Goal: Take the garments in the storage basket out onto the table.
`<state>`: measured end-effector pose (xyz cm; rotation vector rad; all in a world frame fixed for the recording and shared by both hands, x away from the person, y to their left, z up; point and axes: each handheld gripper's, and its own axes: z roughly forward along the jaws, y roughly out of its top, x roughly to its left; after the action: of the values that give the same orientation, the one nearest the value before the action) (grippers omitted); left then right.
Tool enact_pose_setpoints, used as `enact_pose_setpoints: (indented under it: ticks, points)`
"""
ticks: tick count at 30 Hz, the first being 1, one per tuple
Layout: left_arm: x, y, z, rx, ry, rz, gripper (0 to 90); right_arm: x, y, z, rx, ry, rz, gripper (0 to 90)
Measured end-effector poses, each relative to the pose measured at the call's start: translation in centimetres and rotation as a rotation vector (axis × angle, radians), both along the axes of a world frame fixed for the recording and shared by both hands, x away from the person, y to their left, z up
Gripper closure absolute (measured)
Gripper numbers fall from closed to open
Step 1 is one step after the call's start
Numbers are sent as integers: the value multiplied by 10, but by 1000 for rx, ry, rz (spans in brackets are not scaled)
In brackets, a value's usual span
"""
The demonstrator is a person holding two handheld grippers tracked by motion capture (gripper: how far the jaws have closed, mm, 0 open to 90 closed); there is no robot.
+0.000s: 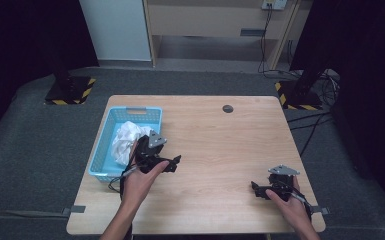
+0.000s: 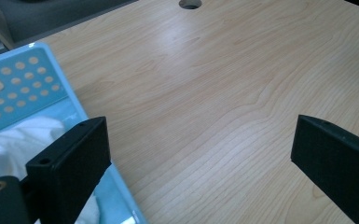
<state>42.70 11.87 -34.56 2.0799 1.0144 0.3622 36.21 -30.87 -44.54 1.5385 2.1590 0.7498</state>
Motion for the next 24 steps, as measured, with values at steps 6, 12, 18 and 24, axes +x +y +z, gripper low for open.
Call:
enact_pose_setpoints:
  ticks: [6, 12, 18, 24]
  points:
    - [4, 16, 2, 11, 6, 20, 35, 0, 0, 0, 0, 0, 0, 4]
    - [10, 32, 7, 12, 4, 39, 30, 0, 0, 0, 0, 0, 0, 4]
    - [16, 44, 6, 20, 12, 57, 31, 0, 0, 0, 0, 0, 1, 4]
    - [20, 60, 5, 30, 18, 78, 30, 0, 0, 0, 0, 0, 0, 4]
